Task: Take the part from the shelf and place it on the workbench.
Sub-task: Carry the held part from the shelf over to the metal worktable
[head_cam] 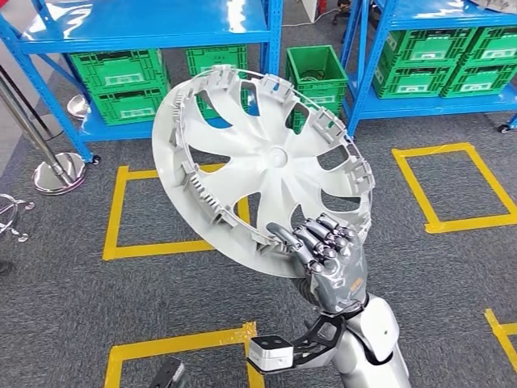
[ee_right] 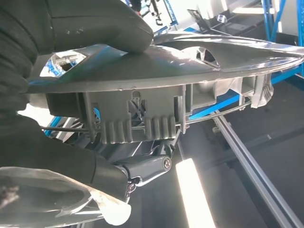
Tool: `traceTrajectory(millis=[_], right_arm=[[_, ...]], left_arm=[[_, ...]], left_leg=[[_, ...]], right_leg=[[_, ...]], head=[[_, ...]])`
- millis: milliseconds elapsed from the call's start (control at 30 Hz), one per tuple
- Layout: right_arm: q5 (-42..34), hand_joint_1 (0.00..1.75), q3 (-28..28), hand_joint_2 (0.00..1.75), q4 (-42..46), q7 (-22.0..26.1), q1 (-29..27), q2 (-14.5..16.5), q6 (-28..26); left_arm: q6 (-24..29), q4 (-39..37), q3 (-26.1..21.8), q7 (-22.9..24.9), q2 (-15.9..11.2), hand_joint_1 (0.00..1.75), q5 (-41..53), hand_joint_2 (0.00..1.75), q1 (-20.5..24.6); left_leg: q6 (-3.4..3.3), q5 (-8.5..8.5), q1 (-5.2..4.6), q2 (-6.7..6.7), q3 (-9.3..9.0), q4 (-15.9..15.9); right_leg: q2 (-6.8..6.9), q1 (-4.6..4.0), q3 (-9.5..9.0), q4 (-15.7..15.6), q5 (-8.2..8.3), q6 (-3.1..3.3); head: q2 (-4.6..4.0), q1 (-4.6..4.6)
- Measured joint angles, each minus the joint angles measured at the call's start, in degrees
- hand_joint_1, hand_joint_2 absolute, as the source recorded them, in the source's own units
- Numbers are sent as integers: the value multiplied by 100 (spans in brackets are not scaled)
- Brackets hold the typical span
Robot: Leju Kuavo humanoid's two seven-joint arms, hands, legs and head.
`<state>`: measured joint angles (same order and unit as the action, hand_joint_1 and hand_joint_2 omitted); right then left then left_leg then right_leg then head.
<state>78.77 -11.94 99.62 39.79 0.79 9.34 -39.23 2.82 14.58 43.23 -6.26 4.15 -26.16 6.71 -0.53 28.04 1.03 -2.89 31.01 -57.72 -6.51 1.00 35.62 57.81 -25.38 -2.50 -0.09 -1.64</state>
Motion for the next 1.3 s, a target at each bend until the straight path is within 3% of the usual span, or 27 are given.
traceTrajectory(millis=[67,133,167,233,267,300,367,433,500,567,633,700,733,767,800,867,933,1000,1033,1100,1167,1233,1267,1300], right_arm=[[5,175,1,175,3,-1,2,-1,0],[10,175,-3,175,4,4,4,-1,0],[11,175,-4,175,4,6,0,-1,0],[24,175,-1,175,4,5,-17,-1,0],[32,175,4,175,7,2,-29,-1,0],[45,175,13,175,18,-2,-45,-1,0],[77,175,32,175,70,-8,-72,-1,0],[109,175,47,175,142,-7,-93,3,0],[128,175,65,175,201,-4,-126,6,0],[145,175,97,175,268,-6,-171,15,0],[174,175,137,175,326,-10,-209,34,0],[198,175,179,175,369,-13,-248,48,0],[202,175,205,175,398,-13,-280,49,0],[203,175,237,175,431,-13,-317,49,0],[205,175,268,175,462,-13,-352,49,0],[206,175,320,175,517,-12,-402,50,0],[210,175,351,175,567,-11,-429,56,0],[221,175,389,175,640,-19,-482,63,0],[226,175,413,175,680,-31,-521,66,-1],[232,175,457,175,751,-57,-578,67,-1],[216,175,492,175,798,-59,-616,67,-2],[193,175,547,175,834,-32,-673,67,-2],[180,175,585,175,852,-21,-702,66,-1],[164,175,628,175,875,-14,-728,66,-1]], left_arm=[[-1,0,0,4,11,0,11,0,12],[-2,0,0,14,11,0,28,0,0],[-1,0,0,20,8,0,37,0,-10],[1,0,0,34,1,0,55,0,-17],[2,0,0,41,-1,0,63,0,-15],[3,0,0,53,0,0,70,0,-10],[8,0,0,80,3,0,87,0,-2],[14,0,1,108,3,0,113,0,-2],[15,0,2,128,4,0,141,0,-1],[16,0,4,155,2,0,164,0,5],[19,0,9,205,-9,0,195,0,0],[22,0,15,255,-26,0,240,0,-19],[24,0,17,273,-36,0,256,0,-24],[25,0,20,289,-42,0,268,0,-21],[28,0,21,303,-46,0,273,0,-13],[37,0,22,316,-50,0,275,0,3],[39,0,23,321,-55,0,296,0,17],[28,0,24,320,-63,0,338,0,28],[22,0,24,319,-69,0,357,0,36],[15,0,24,309,-79,0,373,0,58],[10,0,25,307,-87,0,378,0,68],[14,0,26,337,-89,0,402,0,80],[18,0,26,367,-83,0,422,0,101],[26,0,26,404,-68,0,445,0,132]], left_leg=[[-69,-46,9,153,18,38],[-101,-60,-16,286,45,39],[-105,-63,-25,354,55,37],[-109,-66,-38,480,64,34],[-109,-67,-45,545,65,33],[-109,-67,-54,608,63,33],[-93,-60,-82,718,55,23],[-48,-57,-108,816,53,9],[9,-59,-113,908,54,5],[77,59,-99,759,95,-117],[132,396,-73,472,301,-635],[156,707,-59,372,595,-1327],[163,728,-55,364,671,-1504],[166,633,-50,359,655,-1469],[165,447,-40,338,548,-1234],[158,96,-6,147,227,-519],[144,8,11,-49,64,-126],[93,18,0,-32,64,-84],[53,-2,0,22,65,-63],[-34,-40,8,141,64,-19],[-79,-47,-7,279,75,-12],[-89,-44,-17,431,84,-14],[-88,-42,-19,499,85,-14],[-85,-40,-19,560,84,-14]], right_leg=[[280,-17,216,382,-251,-44],[542,-28,514,1053,-618,-77],[584,-27,645,1372,-752,-88],[619,-27,704,1622,-803,-95],[639,-29,596,1495,-719,-85],[680,-37,377,1165,-572,-61],[932,-86,-155,326,-334,30],[1093,-139,-403,-80,-273,120],[989,-143,-386,-103,-240,179],[868,-108,-368,-134,-186,232],[745,-79,-353,-156,-145,275],[606,-80,-335,-150,-132,294],[530,-81,-330,-142,-131,294],[454,-80,-328,-131,-130,292],[378,-77,-328,-115,-132,287],[235,-73,-310,-67,-144,253],[107,-64,-245,-22,-136,186],[5,-42,-176,-25,-101,104],[41,-34,-143,-18,-105,71],[294,-41,17,221,-258,22],[556,-39,360,909,-604,-9],[609,-31,659,1545,-821,-35],[620,-30,670,1592,-786,-42],[650,-30,548,1386,-650,-39]], head=[[0,-43],[0,-73],[0,-74],[0,-75],[0,-78],[0,-79],[0,-79],[0,-76],[0,-76],[0,-67],[0,-55],[0,-53],[0,-52],[0,-53],[0,-53],[0,-52],[0,-48],[0,-45],[0,-45],[0,-79],[0,-111],[0,-111],[0,-113],[0,-113]])
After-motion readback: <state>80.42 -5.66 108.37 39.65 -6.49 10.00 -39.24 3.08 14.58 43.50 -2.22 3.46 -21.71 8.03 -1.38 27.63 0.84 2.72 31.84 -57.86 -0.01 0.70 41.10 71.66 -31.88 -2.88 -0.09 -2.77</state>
